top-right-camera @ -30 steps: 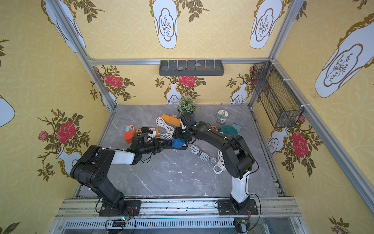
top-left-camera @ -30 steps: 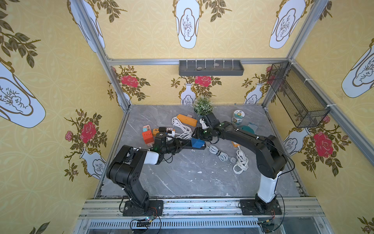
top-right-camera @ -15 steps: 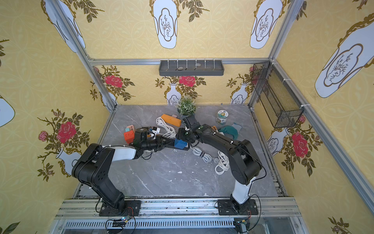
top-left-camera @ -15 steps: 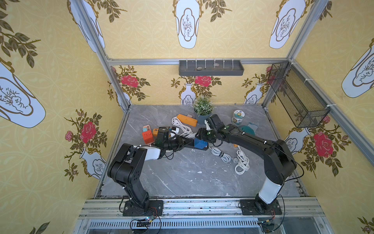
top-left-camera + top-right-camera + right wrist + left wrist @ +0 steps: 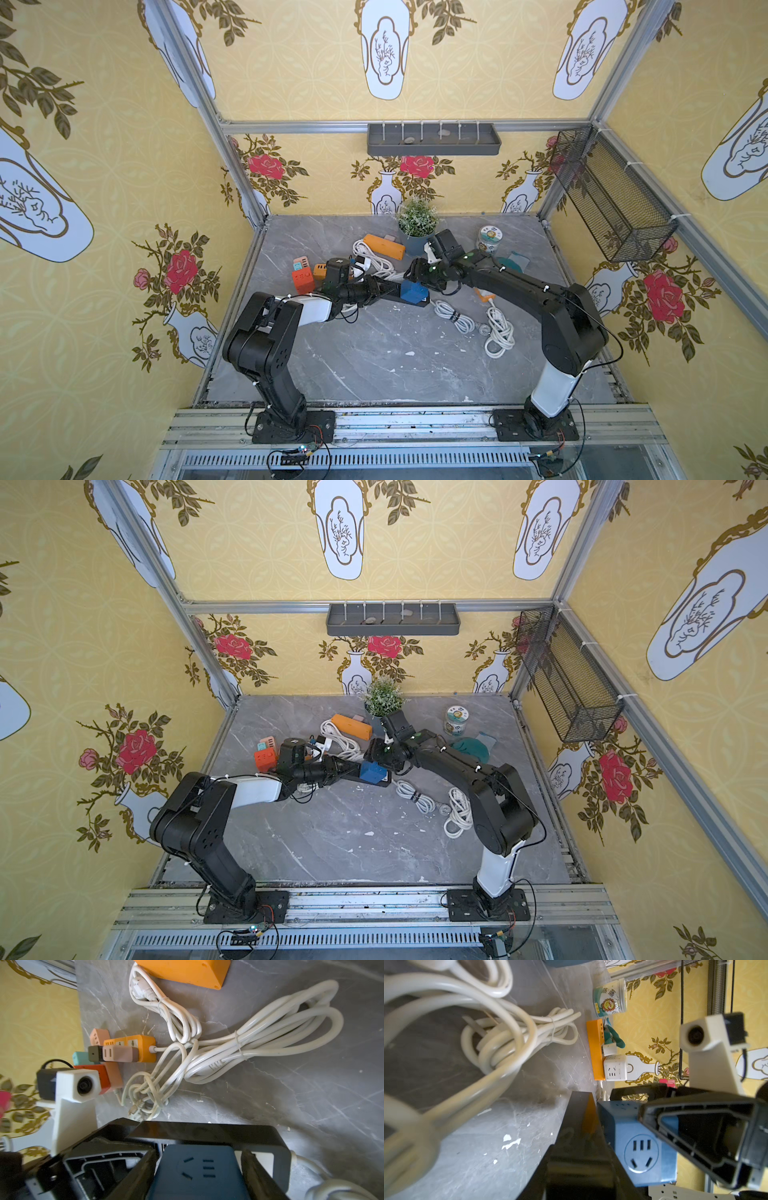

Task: Pull the plug off the socket
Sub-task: Remove the plug from the socket.

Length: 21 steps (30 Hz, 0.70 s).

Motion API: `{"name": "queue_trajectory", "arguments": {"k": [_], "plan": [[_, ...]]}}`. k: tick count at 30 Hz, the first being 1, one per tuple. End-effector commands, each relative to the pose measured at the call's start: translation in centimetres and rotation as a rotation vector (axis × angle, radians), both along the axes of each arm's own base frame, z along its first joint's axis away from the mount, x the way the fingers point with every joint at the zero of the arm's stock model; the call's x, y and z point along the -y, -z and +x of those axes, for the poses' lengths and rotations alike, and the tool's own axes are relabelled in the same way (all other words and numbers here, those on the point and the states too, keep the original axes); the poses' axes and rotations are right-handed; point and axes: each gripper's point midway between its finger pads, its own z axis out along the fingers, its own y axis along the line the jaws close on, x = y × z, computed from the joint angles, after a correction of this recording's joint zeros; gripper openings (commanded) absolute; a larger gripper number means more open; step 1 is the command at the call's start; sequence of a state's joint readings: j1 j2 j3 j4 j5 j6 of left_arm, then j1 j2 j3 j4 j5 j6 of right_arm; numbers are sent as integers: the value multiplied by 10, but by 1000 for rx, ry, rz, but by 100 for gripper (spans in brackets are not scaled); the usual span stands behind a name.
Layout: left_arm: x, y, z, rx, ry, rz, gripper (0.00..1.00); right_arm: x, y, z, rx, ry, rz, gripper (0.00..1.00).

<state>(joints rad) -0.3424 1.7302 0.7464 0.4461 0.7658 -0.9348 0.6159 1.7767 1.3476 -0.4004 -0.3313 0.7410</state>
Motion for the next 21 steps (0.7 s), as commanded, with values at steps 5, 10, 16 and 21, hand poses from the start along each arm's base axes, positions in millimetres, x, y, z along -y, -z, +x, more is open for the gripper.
{"name": "queue_trajectory", "arguments": {"k": [5, 10, 16, 21], "plan": [[-64, 92, -27, -259, -162, 400, 11, 45, -15, 13, 149, 143, -88, 36], [-51, 74, -17, -197, -149, 309, 12, 6, -24, -17, 231, 85, -118, 36], [-24, 32, -10, -45, -47, 132, 27, 45, -61, -7, 278, 145, 66, 38], [-36, 5, -9, 78, -88, 181, 58, 71, -64, -21, 229, 157, 270, 39]]}}
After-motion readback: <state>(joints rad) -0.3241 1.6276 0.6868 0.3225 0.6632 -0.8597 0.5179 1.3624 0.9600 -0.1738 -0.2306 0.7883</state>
